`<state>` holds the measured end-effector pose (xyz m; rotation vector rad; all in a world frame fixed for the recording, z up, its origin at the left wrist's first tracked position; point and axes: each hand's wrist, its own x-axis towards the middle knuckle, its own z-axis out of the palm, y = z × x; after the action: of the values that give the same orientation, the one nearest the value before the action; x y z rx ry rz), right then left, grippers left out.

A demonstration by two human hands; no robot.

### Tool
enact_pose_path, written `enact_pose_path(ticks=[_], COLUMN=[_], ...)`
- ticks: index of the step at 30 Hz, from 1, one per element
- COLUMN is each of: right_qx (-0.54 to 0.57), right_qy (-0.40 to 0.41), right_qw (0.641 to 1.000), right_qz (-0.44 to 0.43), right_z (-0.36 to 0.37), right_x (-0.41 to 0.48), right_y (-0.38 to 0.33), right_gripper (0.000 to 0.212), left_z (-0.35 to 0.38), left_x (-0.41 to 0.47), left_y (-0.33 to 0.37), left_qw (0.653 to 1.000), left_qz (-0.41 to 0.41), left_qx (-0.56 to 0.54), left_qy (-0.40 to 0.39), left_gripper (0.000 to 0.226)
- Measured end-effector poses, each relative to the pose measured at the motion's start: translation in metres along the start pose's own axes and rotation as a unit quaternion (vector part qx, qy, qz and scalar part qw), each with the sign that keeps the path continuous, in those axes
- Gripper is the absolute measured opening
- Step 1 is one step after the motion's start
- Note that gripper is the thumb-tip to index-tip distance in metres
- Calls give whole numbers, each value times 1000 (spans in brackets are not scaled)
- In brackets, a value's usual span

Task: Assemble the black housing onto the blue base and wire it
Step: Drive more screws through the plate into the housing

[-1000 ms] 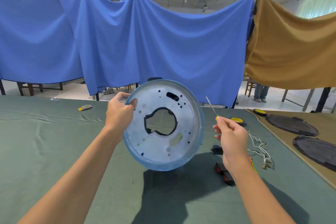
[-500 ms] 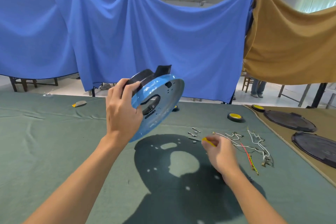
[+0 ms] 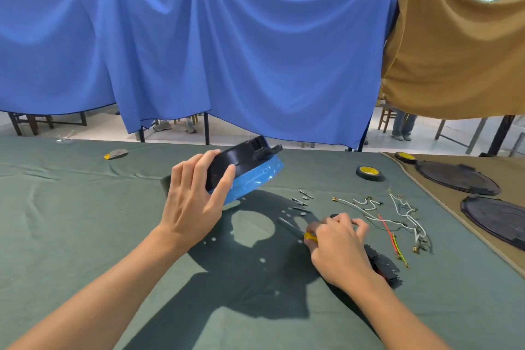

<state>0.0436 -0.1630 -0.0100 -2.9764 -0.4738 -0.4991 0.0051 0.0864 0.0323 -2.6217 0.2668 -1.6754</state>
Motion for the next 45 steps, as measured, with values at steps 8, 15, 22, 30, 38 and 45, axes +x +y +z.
enact_pose_path(ticks=[8,15,22,30,38,45], right_qx=[-29,461,695,702,714,747], right_qy=[-9,-24,-144,-164,-177,-184], right_qw=[997,879,656,633,615,581], right_qz=[67,123,259,283,284,265], right_z=[-5,-36,-34,-23,-19,-15], right_x=[-1,-2,5,3,9,17], right_y=[2,-25,-56,-69,-86,-112], right_gripper=[23,39,15,14,8,14], left_z=[8,8,3,1,9,26], left_x=[-19,-49,-52,-52,-36,-3], left_y=[-18,-35,-40,-38,-40,-14], left_qw=[980,967,961,967,940,958], left_qz=[188,255,261,104,-106,-157], left_qx=[-12,-15,-64,-180,-237,-150], left_qy=[66,-1,-70,-147,-221,-189], left_gripper=[35,57,56,48,56,36])
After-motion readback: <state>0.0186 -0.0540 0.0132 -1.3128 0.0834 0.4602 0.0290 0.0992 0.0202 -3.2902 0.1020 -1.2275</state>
